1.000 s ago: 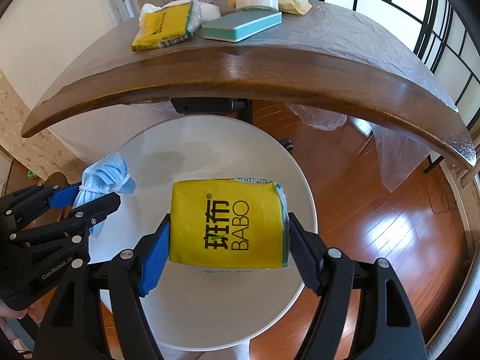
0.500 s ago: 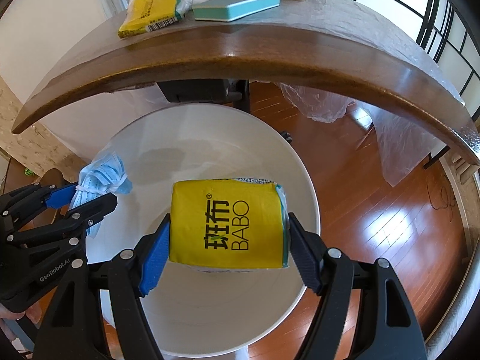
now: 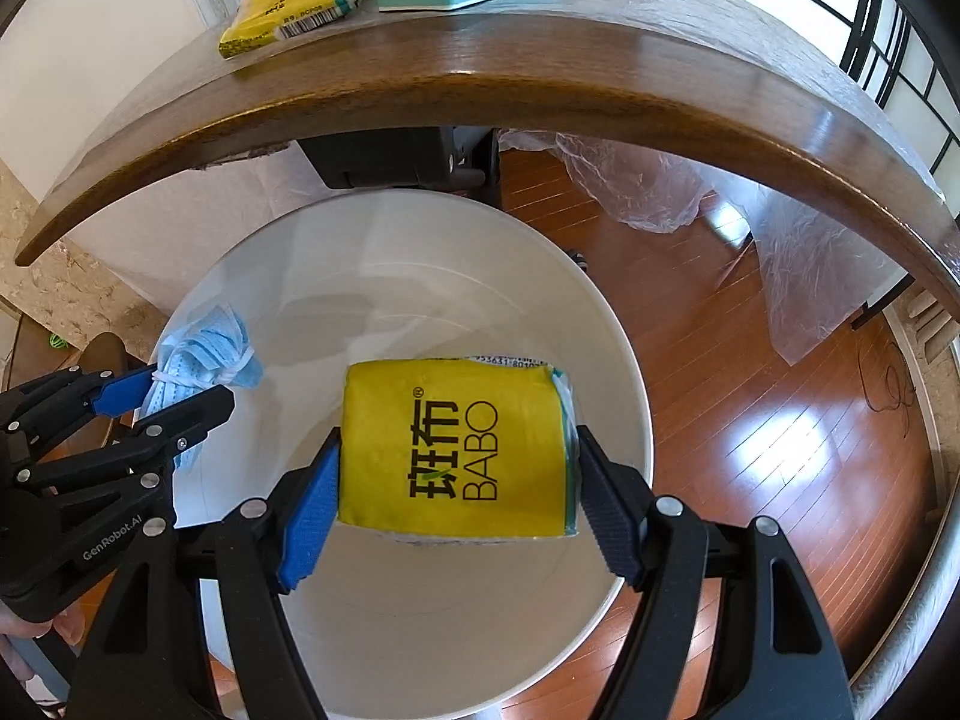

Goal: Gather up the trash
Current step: 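Open both tools to drop the mask and BABO pack into the bucket, then grasp the yellow tissue pack with the left tool while the right tool grasps the yellow LOVE bag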

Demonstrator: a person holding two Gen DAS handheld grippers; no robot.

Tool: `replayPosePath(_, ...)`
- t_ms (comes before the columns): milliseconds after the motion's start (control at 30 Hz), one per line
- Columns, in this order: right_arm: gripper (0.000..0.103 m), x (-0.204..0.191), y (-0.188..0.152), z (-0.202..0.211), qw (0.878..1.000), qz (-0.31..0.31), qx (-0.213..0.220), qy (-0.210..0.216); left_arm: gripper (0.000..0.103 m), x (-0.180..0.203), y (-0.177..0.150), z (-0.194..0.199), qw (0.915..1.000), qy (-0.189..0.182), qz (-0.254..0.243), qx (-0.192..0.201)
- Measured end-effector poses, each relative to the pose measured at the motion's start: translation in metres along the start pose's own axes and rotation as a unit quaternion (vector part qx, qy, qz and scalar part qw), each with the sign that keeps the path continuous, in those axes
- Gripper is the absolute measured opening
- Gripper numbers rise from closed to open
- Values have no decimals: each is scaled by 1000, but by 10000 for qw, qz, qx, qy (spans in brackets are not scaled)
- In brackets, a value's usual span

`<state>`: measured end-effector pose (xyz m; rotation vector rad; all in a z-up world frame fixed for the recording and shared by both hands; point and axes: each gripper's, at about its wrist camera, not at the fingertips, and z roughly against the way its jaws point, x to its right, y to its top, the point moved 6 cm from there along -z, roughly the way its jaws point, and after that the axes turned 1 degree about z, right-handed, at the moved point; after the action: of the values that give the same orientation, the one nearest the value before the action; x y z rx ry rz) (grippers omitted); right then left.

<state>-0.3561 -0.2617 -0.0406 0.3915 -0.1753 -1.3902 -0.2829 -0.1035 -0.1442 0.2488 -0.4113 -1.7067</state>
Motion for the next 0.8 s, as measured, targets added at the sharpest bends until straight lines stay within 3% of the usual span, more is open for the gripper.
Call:
replayPosePath(300, 72, 1, 0, -3, 10000, -10, -37, 34, 41, -1, 1, 0, 10000, 10, 7, 14)
replayPosePath(400, 73, 4, -1, -2, 10000, -76, -34, 34, 57, -1, 0, 0, 10000, -24, 42, 21)
replayPosePath(733, 80, 11, -4, 10, 9998, -159, 115, -43, 58, -2, -2, 7, 9999, 10, 96, 75)
replayPosePath(800, 86, 12, -3, 16, 9997, -171, 181, -66, 67, -2, -2, 9, 9999, 22, 107, 92)
